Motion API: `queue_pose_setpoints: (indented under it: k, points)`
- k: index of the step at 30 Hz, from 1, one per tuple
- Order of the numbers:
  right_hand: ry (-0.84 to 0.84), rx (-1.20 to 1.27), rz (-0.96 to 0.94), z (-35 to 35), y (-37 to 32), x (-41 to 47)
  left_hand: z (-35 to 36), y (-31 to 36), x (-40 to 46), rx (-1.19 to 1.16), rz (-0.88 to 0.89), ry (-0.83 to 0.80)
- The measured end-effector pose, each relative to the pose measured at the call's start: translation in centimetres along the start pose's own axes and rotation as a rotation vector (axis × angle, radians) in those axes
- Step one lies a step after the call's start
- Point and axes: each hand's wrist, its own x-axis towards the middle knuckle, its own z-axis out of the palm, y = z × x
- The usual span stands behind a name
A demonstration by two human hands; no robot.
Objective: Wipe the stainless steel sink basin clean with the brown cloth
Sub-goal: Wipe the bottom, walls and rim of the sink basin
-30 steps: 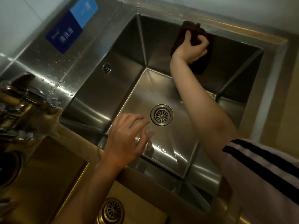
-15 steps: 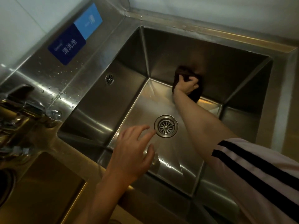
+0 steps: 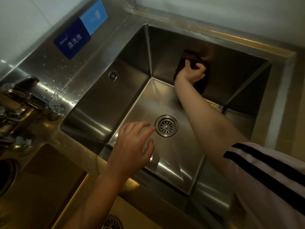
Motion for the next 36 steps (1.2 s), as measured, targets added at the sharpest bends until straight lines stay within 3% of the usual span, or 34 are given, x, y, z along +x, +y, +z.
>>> queue_pose_setpoints:
  k: [8, 16, 23, 31, 36]
  points:
    - [-0.104, 0.137, -0.082, 1.4, -5.0, -3.0, -0.4, 0.4, 0.1, 0.006, -0.097, 0.014]
    - [-0.1, -0.103, 0.166, 0.7, 3.3, 0.9, -0.1, 0.0, 0.0, 0.027, -0.05, 0.054]
    - [-0.045, -0.206, 0.078, 0.2, 8.1, 2.5, 0.1, -0.2, 0.2, 0.031, -0.005, 0.098]
    - [0.005, -0.094, -0.11, 2.3, 3.0, -0.5, 0.2, -0.1, 0.1, 0.013, -0.025, 0.103]
    - [-0.088, 0.096, -0.074, 3.7, -2.6, -3.3, -0.4, 0.2, 0.2, -0.002, -0.036, 0.088]
